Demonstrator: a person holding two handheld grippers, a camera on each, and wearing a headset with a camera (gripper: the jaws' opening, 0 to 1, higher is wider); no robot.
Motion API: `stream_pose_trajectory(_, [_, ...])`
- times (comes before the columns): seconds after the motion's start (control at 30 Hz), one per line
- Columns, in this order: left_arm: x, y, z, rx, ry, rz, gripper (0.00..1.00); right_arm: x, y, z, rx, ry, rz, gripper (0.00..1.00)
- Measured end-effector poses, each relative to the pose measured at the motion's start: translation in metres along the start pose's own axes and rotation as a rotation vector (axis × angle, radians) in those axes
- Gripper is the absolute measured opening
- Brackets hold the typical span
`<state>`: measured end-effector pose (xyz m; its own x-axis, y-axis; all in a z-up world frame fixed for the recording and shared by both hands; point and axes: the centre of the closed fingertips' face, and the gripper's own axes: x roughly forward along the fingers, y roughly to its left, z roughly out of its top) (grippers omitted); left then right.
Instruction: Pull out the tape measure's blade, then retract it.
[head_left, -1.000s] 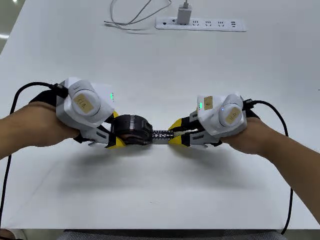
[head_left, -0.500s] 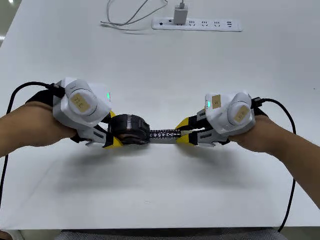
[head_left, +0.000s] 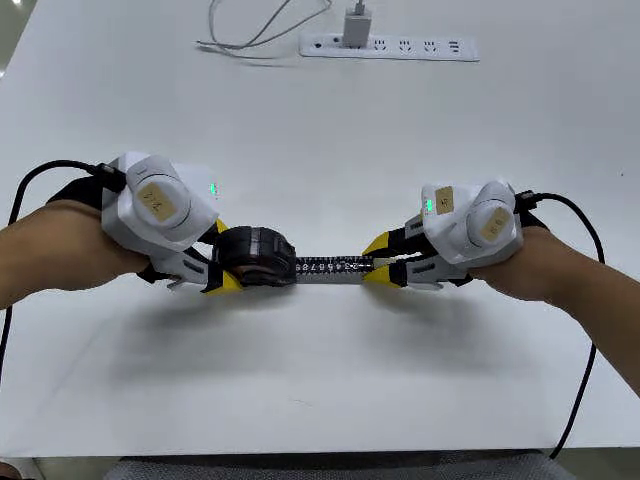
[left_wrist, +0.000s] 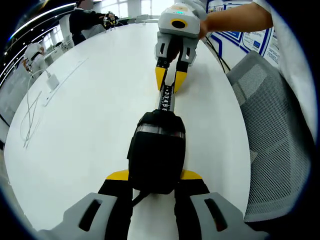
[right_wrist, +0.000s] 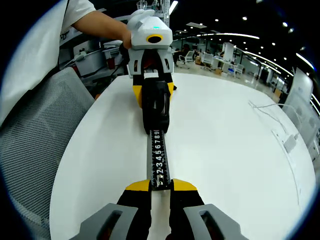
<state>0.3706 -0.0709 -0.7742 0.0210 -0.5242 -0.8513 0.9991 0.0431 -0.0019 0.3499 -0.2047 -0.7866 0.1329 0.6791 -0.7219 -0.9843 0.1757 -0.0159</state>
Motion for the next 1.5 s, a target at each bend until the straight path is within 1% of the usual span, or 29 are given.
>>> stream_pose_trajectory(0.4, [0.0, -0.001, 0.001, 0.004, 0.002, -0.003, 0.27, -0.014, 0.001, -0.014, 0.006, 0.029, -0.009, 0.09])
stream_pose_trajectory(0.47, [0.0, 0.0, 0.001, 0.004, 0.002, -0.002, 0.27, -0.016, 0.0, -0.018, 0.004, 0.035, -0.011, 0.09])
stream_pose_trajectory(0.8, [0.001, 0.0, 0.001, 0.002, 0.0, -0.001, 0.27, -0.024, -0.001, -0.03, 0.012, 0.051, -0.02, 0.08])
stream_pose_trajectory(1.5, [0.001, 0.0, 0.001, 0.007, 0.001, 0.0, 0.27, -0.043, -0.001, -0.046, 0.02, 0.087, -0.034, 0.08])
